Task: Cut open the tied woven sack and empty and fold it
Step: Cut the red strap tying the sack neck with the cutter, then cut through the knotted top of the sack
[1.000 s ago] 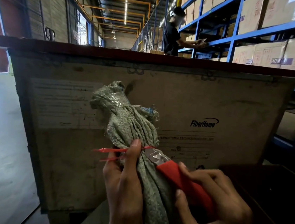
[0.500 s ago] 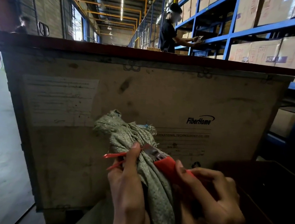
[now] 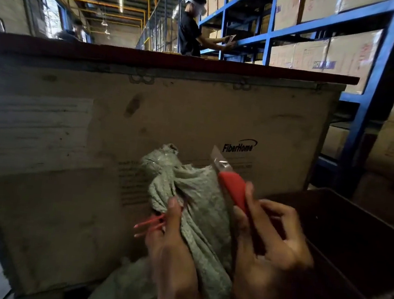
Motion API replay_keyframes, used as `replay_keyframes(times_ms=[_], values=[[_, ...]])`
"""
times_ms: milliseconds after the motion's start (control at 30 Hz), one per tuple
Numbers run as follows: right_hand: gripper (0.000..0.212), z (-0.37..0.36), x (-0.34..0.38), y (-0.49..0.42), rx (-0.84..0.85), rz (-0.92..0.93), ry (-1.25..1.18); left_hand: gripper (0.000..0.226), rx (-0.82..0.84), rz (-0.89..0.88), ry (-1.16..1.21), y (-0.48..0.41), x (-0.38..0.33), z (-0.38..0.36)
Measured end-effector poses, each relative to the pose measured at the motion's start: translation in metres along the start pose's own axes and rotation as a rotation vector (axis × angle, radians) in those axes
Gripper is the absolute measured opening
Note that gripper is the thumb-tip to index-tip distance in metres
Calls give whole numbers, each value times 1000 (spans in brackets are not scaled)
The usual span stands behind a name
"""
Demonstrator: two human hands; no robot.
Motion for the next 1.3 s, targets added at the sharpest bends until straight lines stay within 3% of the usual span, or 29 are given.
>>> replay_keyframes(times_ms=[67,133,233,367,467,633,767,967,1067,1133,1200,1300], values=[[36,5,-11,-22,17,-100,29,38,138,127,-35,12,9,-11],[37,11,-28,-35,88,-244,-33,52,326,264,-20,35,16,-25],[30,13,-47,-40,184,-420,-119,36,432,313,33,33,16,-31],[17,16,-69,-41,232,-685,-253,45,461,182,11,16,1,-27],[24,18,-73,-39,280,-806,-352,48,481,82,-20,5,-6,-21],[27,13,-67,-37,279,-842,-426,23,634,-166,-146,8,-20,-16],[38,7,-53,-33,263,-796,-483,41,865,-223,-229,24,-19,-24],[47,6,-44,-23,253,-858,-525,50,939,-134,-191,25,-23,-25],[46,7,-43,-22,237,-881,-525,65,881,33,-64,19,-31,-19],[42,8,-43,-22,245,-887,-528,81,824,127,-135,18,-38,-12],[40,9,-38,-22,263,-871,-529,86,755,57,-346,13,-45,-8],[31,8,-29,-22,296,-809,-494,67,585,-229,-628,5,-58,-3]])
Point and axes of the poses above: each hand's wrist, its own y-axis away from the middle knuckle, its own z-axis out of the back of the hand, x = y × z, the point moved 5 cm from there along -y, towards the middle knuckle, and after that the axes turned 4 degrees about -x, right-handed, at the moved point
